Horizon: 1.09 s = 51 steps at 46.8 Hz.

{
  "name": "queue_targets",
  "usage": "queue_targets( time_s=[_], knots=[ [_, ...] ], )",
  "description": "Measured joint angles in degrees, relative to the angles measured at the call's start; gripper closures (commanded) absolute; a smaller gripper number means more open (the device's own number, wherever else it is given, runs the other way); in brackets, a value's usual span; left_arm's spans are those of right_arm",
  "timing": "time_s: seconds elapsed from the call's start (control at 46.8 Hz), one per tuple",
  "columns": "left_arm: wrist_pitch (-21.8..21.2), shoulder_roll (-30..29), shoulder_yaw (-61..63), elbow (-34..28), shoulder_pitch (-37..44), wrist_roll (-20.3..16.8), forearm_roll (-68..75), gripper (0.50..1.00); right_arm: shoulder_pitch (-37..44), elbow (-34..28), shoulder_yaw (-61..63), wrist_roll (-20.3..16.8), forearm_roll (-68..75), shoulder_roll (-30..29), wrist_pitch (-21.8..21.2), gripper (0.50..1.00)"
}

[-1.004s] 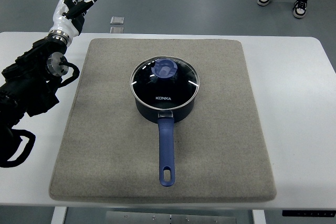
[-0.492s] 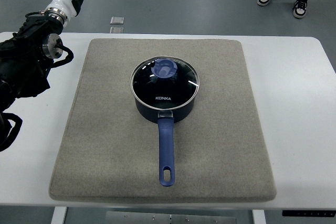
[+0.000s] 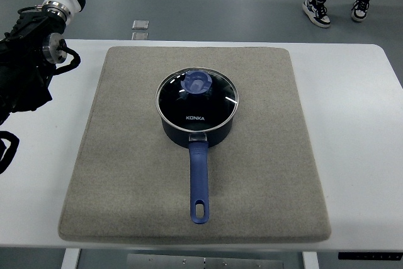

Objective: Open pot lid and place left with left hand
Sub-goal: 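Raise the left hand and swing it over the mat toward the pot, then move the open left hand above the glass lid's blue knob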

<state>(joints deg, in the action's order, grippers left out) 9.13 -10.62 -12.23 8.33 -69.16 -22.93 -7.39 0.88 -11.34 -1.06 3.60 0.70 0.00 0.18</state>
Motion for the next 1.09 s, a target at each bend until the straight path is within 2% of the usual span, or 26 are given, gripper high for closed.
queue_targets(
  time_s=[0.15,0.299,0.492,0.727,0.898,1.09],
  knots=[
    [0.0,-0.6,1.6,0.8,-2.6,0.0,0.1,0.512,0.0,0.0,0.0,0.0,0.0,0.0,0.0,0.583],
    [0.1,-0.3,10.0,2.7,-4.9,0.0,1.9,0.512,0.0,0.0,0.0,0.0,0.0,0.0,0.0,0.583],
    [0.2,-3.6,11.8,12.3,-7.5,-0.1,8.7,0.512,0.0,0.0,0.0,0.0,0.0,0.0,0.0,0.583],
    [0.2,-7.7,11.7,22.8,-11.0,-0.3,30.6,0.512,0.0,0.0,0.0,0.0,0.0,0.0,0.0,0.583],
    [0.2,-11.8,11.2,32.8,-13.3,-1.3,46.8,0.510,0.0,0.0,0.0,0.0,0.0,0.0,0.0,0.583],
    [0.7,-14.0,11.4,40.6,-15.9,-4.0,59.1,0.512,0.0,0.0,0.0,0.0,0.0,0.0,0.0,0.583]
  ],
)
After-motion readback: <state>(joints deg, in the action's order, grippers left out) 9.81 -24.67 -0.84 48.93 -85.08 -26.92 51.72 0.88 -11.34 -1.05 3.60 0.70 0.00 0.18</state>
